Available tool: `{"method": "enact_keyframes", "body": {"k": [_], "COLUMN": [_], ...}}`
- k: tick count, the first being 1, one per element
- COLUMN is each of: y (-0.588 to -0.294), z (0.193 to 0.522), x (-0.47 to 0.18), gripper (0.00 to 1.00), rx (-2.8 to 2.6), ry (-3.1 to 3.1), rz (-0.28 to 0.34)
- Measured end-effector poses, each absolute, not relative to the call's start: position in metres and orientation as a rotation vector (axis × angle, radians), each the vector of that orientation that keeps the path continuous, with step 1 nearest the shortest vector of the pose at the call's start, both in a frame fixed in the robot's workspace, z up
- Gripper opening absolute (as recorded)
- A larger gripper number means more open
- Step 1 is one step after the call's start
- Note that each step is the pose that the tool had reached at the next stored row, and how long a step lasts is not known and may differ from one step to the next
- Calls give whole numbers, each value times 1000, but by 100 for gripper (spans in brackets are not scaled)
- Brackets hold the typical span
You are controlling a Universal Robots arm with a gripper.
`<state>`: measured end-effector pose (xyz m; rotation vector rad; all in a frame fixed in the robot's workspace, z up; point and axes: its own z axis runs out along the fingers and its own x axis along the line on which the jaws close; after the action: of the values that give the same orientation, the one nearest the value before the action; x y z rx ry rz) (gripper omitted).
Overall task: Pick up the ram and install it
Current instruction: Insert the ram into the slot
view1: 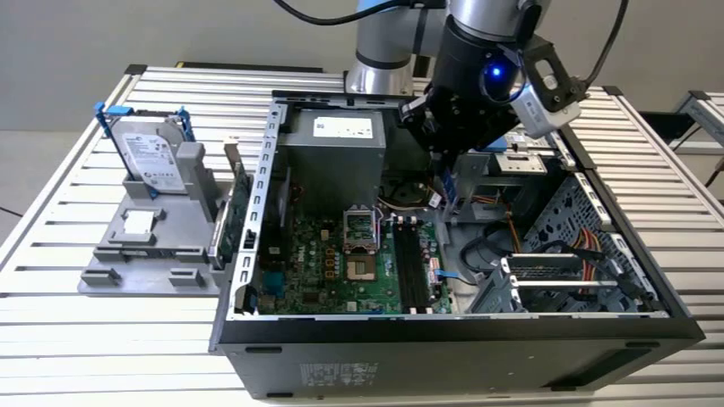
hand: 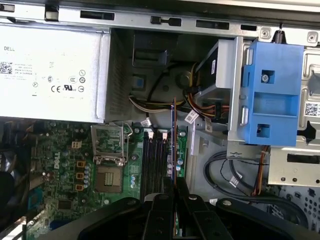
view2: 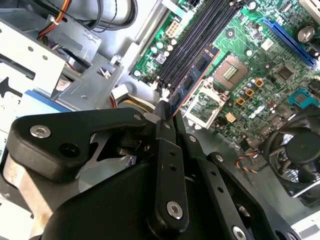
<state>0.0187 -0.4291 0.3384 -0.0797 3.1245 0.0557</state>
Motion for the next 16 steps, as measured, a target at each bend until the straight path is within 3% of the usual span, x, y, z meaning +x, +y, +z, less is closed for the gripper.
{"method": "enact_keyframes", "body": {"k": [16], "y": [-431], "z": [336], "x": [19], "gripper": [0], "rx": [55], "ry": [3123], "rz": [54]}}
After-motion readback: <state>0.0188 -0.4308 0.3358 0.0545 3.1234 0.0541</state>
